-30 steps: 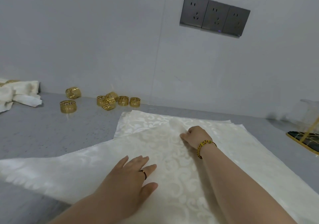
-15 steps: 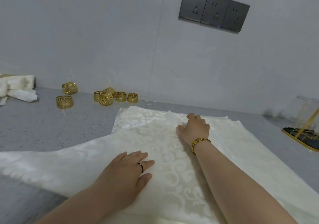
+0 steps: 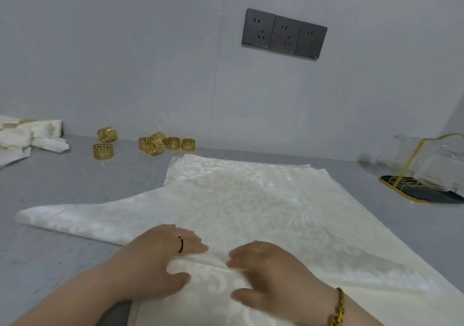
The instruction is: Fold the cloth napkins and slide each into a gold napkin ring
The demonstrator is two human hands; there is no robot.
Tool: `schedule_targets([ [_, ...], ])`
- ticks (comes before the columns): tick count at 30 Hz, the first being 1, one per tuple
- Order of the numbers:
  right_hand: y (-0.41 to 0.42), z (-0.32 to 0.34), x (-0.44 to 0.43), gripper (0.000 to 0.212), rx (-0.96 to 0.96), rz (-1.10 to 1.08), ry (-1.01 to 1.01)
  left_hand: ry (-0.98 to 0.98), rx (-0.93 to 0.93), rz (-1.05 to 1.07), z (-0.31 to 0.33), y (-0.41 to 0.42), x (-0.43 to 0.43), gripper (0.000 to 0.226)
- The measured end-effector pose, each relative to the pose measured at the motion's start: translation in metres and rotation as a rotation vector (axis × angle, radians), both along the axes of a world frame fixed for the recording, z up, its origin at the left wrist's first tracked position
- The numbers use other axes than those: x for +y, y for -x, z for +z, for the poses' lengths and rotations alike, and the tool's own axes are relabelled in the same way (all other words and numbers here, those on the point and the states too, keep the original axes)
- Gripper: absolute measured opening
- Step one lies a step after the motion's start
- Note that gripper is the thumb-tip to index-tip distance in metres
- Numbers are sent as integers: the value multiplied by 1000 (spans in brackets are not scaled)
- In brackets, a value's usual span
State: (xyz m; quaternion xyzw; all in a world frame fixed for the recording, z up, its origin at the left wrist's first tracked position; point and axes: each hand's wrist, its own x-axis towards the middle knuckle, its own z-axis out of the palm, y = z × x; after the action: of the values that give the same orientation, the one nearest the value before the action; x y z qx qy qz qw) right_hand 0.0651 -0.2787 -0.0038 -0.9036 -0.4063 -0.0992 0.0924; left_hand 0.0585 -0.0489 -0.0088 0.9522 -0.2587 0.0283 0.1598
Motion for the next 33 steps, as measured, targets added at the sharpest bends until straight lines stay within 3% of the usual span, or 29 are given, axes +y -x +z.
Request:
schedule_targets([
  [3,7,-8,-4,32,-48,-44,-61,-40,-139,40,-7,12,2,63],
  [7,3,-11,-4,32,-116,-70,-112,-148,-329,104,-10,6,5,33],
  [11,-2,-11,-4,22,-127,-61,-92,-233,-380,142,-11,9,7,30],
  [13,-4,-11,-5,18,-140,-79,-67,-267,-443,154,-5,17,1,8],
  [15,-6,-11,-7,19,-132,-90,-66,-261,-400,152,-10,25,-8,39],
  [17,-5,-9,-10,18,-129,-134,-98,-240,-440,189,-14,29,-13,53],
  [20,0,-5,-17,35,-81,-187,-100,-232,-374,186,-8,38,-21,48],
  [22,4,0,-23,51,-16,-226,-71,-267,-420,184,-6,44,-24,12],
  [23,6,3,-24,51,25,-239,-61,-247,-377,183,-13,42,-22,18],
  [26,12,13,-17,29,38,-328,-77,-105,-302,242,-15,42,-22,75],
  [28,11,15,-5,28,58,-331,-89,16,-239,316,-15,36,-20,102],
  [29,9,14,3,32,83,-318,-75,52,-148,367,-13,36,-18,105],
  [32,2,7,27,45,221,-253,-8,-44,20,471,-12,32,-15,56],
  [33,0,5,33,49,276,-255,24,-74,46,481,-10,32,-17,52],
])
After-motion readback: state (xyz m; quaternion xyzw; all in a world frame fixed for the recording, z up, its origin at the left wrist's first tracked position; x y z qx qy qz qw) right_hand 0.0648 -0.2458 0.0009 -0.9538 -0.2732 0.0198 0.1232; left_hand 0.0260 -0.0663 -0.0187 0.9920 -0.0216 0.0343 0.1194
